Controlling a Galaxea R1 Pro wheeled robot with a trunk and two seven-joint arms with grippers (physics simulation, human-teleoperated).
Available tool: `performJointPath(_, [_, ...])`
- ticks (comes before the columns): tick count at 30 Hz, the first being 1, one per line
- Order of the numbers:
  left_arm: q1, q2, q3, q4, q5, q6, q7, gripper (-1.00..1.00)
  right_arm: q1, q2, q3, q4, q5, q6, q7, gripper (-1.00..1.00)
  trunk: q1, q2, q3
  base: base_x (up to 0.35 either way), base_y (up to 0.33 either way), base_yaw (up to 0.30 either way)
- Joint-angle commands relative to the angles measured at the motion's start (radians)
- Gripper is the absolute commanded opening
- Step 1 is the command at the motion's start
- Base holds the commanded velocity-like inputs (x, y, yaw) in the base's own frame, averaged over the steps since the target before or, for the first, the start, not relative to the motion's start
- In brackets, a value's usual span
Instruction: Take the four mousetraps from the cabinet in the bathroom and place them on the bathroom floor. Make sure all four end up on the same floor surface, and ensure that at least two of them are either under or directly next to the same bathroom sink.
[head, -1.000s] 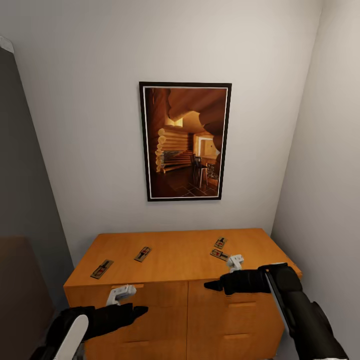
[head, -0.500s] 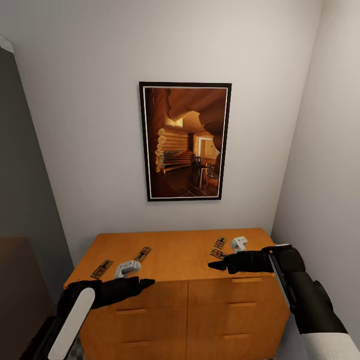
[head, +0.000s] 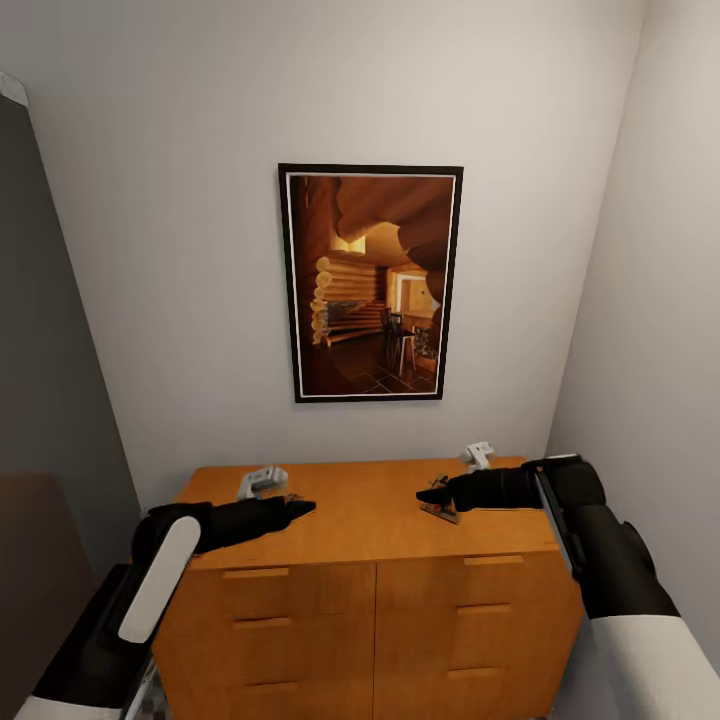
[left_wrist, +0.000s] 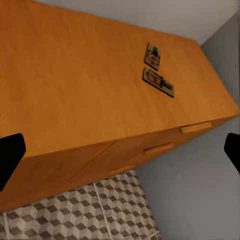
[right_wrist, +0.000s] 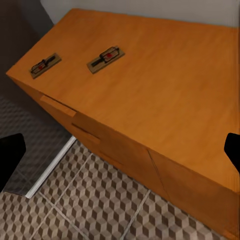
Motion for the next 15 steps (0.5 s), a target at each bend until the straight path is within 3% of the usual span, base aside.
performJointPath(1, [-0.014, 0.001, -0.001, 0.005, 0.000, 0.003, 0.000, 1.00, -0.012, 0.000, 0.000, 0.007, 0.010, 0.004, 0.010, 1.00, 0.000, -0.001, -0.001, 0.000, 0.000, 0.000])
performJointPath(9, [-0.110, 0.001, -0.016, 0.076, 0.000, 0.003, 0.001, 1.00, -0.096, 0.000, 0.010, 0.097, 0.012, 0.004, 0.011, 1.00, 0.000, -0.001, -0.001, 0.000, 0.000, 0.000])
performJointPath(13, [-0.141, 0.001, -0.030, 0.108, 0.001, 0.003, 0.001, 1.00, -0.125, 0.000, 0.031, 0.137, 0.012, 0.004, 0.013, 1.00, 0.000, -0.001, -0.001, 0.000, 0.000, 0.000])
performJointPath(15, [-0.170, 0.001, -0.039, 0.141, 0.000, 0.003, 0.001, 1.00, -0.153, 0.000, 0.064, 0.179, 0.013, 0.002, 0.015, 1.00, 0.000, -0.001, -0.001, 0.000, 0.000, 0.000])
